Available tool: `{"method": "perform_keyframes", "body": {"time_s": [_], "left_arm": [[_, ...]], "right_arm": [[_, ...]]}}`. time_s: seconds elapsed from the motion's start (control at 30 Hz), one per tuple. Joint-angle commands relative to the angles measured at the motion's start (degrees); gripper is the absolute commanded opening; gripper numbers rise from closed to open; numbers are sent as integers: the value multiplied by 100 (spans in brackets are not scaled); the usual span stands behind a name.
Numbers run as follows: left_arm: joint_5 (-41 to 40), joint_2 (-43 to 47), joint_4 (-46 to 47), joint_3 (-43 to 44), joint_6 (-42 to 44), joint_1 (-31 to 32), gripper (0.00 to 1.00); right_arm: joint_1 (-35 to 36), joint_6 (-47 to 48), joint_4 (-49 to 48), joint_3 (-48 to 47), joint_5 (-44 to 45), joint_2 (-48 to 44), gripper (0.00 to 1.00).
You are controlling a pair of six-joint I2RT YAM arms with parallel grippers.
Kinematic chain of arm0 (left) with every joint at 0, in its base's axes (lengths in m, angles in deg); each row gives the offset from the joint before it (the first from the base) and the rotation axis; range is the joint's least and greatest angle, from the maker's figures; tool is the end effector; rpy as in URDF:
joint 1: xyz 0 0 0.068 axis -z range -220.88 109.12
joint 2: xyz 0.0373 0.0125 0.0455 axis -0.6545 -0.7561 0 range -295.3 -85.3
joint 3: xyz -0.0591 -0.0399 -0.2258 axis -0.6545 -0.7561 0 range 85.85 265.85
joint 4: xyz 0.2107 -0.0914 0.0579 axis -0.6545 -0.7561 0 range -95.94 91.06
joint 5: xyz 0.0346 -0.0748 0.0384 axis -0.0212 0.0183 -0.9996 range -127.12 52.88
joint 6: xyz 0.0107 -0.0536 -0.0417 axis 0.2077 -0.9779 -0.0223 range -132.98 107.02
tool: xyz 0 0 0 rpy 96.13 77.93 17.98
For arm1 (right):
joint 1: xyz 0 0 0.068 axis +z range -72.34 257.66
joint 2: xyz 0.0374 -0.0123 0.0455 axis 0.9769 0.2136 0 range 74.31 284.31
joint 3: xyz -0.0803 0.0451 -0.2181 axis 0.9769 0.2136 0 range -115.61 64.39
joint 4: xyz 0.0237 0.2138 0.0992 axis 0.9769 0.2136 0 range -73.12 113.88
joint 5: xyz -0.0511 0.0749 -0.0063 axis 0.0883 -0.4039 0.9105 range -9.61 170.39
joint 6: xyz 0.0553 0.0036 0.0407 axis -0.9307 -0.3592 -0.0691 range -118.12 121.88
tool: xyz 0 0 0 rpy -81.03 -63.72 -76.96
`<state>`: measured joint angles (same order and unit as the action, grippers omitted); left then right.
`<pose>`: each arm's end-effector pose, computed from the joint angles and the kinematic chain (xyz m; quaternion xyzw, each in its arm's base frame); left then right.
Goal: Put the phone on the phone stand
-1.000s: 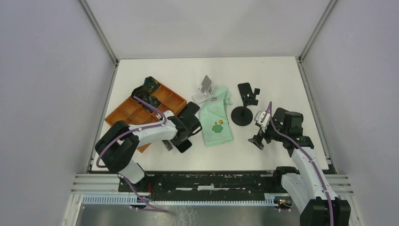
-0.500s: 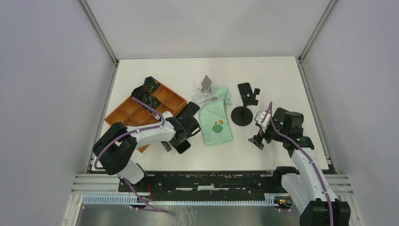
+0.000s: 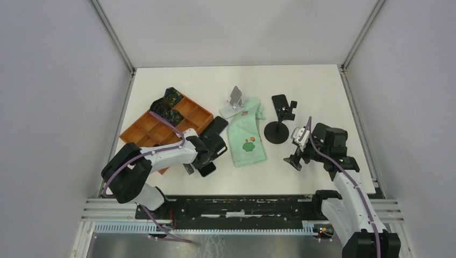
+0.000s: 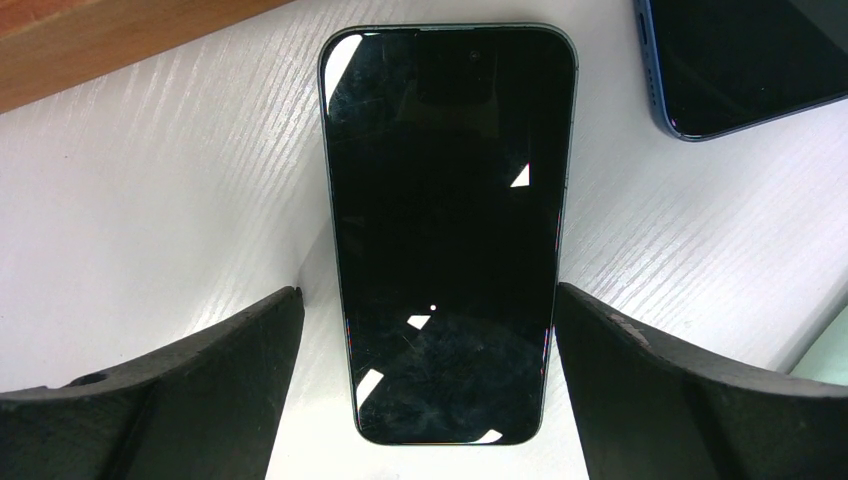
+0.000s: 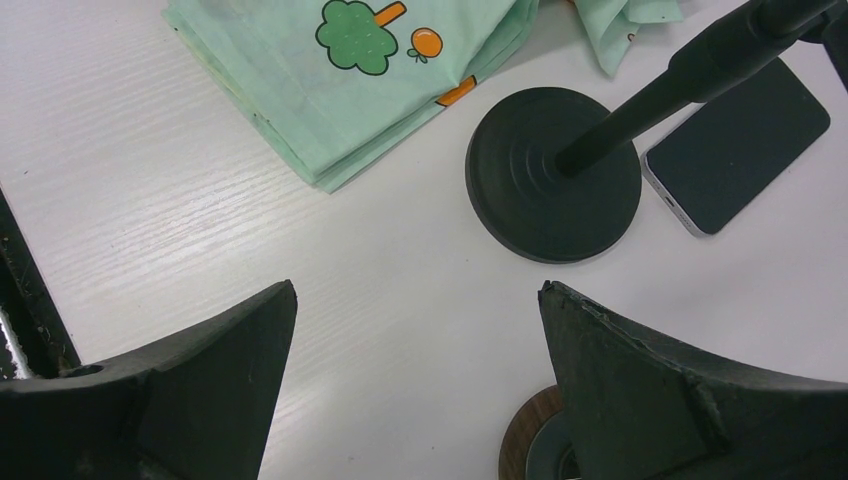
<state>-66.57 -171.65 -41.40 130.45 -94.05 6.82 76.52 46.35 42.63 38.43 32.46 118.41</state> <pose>0.1689 -0.1451 0.1171 -0.2897 0.9215 0.0656 0.2501 0.1646 0.0380 0.1830 -0.4582 0.7227 0.2058 0.4747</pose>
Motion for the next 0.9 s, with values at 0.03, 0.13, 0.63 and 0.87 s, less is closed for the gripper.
{"method": "perform_keyframes", "body": {"time_s": [0.03,0.13,0.63,0.87], "left_arm": [[597,-155,316,-333,-39,-15,100],[598,-218,344,-344,-31,-15,100],[739,-237,582,-332,177,63,63],[580,-192,390,147,247,467,52]], "right_arm": [[26,106,-71,11,-157,-35,98],[21,106,-63,12,-156,-48,98],[19,117,-49,-4,-238,-22,98],[25,16,5,-91,-641,90,98]]}}
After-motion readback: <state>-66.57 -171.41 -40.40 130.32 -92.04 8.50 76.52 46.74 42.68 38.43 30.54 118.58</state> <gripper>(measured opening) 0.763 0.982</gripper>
